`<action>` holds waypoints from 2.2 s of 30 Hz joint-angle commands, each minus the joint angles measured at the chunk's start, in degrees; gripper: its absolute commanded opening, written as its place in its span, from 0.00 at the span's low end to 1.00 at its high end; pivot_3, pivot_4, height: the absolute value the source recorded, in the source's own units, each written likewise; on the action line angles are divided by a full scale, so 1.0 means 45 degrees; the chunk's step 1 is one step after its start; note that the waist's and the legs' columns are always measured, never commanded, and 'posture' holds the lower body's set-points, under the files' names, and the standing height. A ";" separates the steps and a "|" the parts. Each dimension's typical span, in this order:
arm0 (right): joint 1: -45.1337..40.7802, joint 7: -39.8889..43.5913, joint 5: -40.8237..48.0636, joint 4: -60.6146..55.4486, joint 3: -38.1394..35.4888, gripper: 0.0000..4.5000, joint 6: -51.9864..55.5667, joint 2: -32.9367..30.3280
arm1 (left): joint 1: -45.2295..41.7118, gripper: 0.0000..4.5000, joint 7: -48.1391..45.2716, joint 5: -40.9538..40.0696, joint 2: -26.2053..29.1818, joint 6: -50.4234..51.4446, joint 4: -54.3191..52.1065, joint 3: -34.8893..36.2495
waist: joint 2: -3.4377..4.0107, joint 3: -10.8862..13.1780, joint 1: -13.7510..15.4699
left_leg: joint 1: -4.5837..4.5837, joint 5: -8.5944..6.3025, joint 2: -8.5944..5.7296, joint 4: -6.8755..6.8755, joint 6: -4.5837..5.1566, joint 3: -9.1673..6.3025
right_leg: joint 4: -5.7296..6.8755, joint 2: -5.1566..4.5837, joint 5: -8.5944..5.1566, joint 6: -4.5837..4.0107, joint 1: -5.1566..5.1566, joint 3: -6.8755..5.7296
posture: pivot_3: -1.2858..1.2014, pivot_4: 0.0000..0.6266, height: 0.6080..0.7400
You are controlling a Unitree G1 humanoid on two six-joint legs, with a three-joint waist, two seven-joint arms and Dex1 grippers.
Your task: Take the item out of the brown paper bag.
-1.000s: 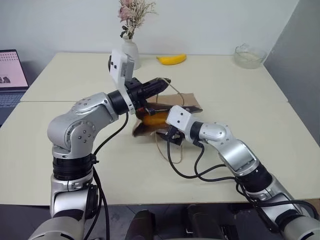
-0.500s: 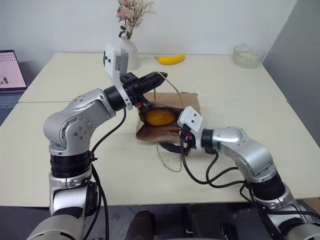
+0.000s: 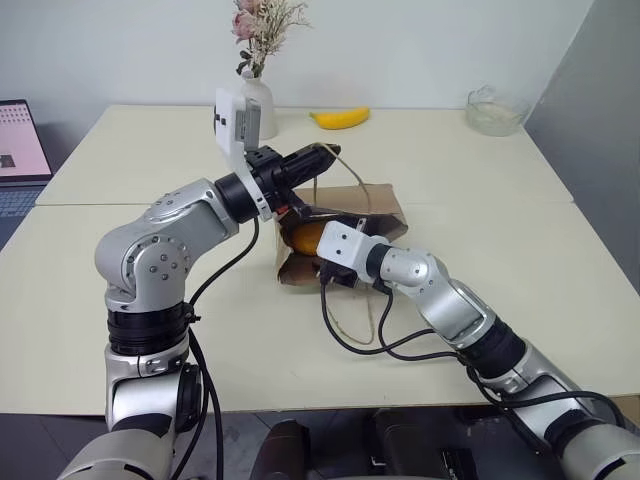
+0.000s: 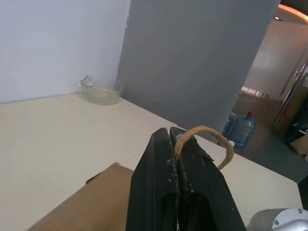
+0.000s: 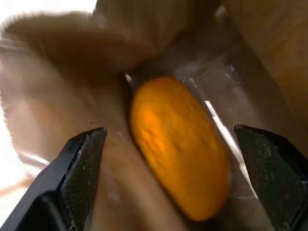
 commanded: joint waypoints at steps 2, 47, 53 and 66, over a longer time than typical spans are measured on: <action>-0.0704 -0.0124 -0.1458 0.1087 0.0359 0.99 -0.1749 0.0086 | -0.0247 0.00 0.0172 -0.0345 -0.0019 -0.0110 -0.0385 0.0351 | 0.0000 0.0000 -0.0003 | 0.0003 0.0000 0.0002 -0.0001 0.0000 0.0001 | 0.0003 0.0001 0.0000 -0.0001 -0.0001 0.0002 | 0.52 0.24 1.00; 0.1052 0.6448 0.5559 -0.1349 -0.8320 0.60 0.0528 -0.6416 | -0.0362 0.00 0.0247 0.2794 0.0002 -0.2224 0.1635 -0.0327 | -0.0002 0.0003 0.0058 | 0.0002 -0.0003 -0.0005 -0.0012 0.0006 0.0017 | -0.0013 -0.0006 0.0000 -0.0001 0.0007 0.0003 | 0.52 0.24 1.00; 0.0896 0.6627 0.2431 0.2637 -0.5534 0.60 -0.2978 -0.6816 | -0.0458 0.00 0.0159 0.2953 -0.0060 -0.2415 0.1812 -0.0398 | -0.0004 0.0008 -0.0003 | 0.0009 -0.0002 -0.0001 -0.0013 0.0005 0.0039 | -0.0014 -0.0001 -0.0001 0.0002 0.0005 0.0019 | 0.52 0.24 1.00; 0.0325 0.7152 0.2208 0.4376 -0.5644 0.99 -0.3749 -0.6488 | -0.0225 0.00 0.0114 0.3147 0.0048 -0.2587 0.1797 -0.0318 | 0.0003 0.0014 0.0050 | -0.0001 0.0000 -0.0005 -0.0006 0.0001 0.0024 | -0.0015 -0.0010 0.0001 0.0001 0.0005 0.0015 | 0.52 0.24 1.00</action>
